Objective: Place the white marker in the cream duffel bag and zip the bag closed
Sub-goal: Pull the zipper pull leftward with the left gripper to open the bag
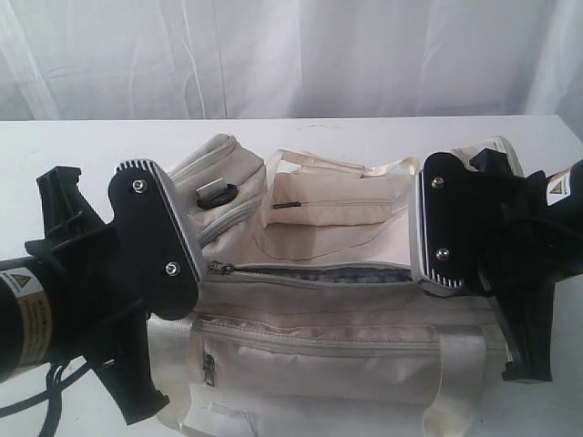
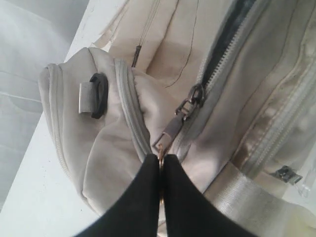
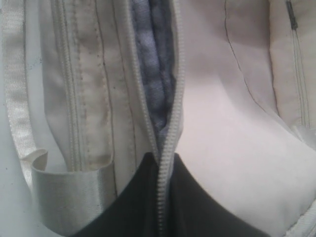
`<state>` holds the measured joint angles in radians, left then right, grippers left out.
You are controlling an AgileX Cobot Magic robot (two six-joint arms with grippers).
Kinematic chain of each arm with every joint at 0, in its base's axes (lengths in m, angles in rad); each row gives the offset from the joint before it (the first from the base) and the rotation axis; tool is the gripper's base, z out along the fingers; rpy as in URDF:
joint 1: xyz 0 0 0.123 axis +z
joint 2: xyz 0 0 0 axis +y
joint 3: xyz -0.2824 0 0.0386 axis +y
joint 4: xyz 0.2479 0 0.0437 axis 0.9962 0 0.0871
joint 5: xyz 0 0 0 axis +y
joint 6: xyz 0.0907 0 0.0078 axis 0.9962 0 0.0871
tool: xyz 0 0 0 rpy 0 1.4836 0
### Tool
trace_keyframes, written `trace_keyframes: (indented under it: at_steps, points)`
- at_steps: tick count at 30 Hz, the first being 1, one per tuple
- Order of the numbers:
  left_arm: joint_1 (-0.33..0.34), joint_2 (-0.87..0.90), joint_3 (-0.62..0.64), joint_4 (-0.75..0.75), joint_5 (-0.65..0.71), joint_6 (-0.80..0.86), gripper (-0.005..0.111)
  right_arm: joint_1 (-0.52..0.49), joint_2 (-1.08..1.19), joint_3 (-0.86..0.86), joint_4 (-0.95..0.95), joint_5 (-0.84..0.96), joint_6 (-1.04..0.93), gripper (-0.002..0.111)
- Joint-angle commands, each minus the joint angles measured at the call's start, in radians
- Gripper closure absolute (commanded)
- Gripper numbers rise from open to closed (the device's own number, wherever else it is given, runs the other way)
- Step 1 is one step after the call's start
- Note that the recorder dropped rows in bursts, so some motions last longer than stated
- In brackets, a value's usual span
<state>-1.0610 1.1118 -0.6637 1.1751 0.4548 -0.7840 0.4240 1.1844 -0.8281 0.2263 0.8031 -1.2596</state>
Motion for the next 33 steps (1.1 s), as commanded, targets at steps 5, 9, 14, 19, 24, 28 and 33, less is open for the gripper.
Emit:
trace_keyframes:
  at_steps: [5,9,14,19,24,28,33]
  points:
    - [0.003,-0.018,0.006,-0.01,0.14,0.0,0.107,-0.005,-0.007,0.004,-0.021,0.003,0.011,0.108]
    - [0.003,-0.018,0.006,-0.012,0.192,0.0,0.107,-0.005,-0.007,0.004,-0.021,0.003,0.017,0.108]
    - [0.003,-0.018,0.006,-0.012,0.25,-0.002,0.107,-0.005,-0.007,0.004,-0.021,0.003,0.019,0.108]
    - [0.003,-0.018,0.006,-0.012,0.342,-0.011,0.107,-0.005,-0.007,0.004,-0.048,0.003,0.049,0.108]
    - [0.003,-0.018,0.006,-0.012,0.329,-0.031,0.107,-0.005,-0.007,0.004,-0.049,0.003,0.068,0.108]
    - [0.003,-0.018,0.006,-0.018,0.182,-0.057,0.107,-0.005,-0.007,0.004,0.013,0.003,0.068,0.108]
    - [0.003,-0.016,0.006,-0.028,0.091,-0.072,0.102,-0.005,-0.007,0.004,0.125,0.003,0.068,0.108]
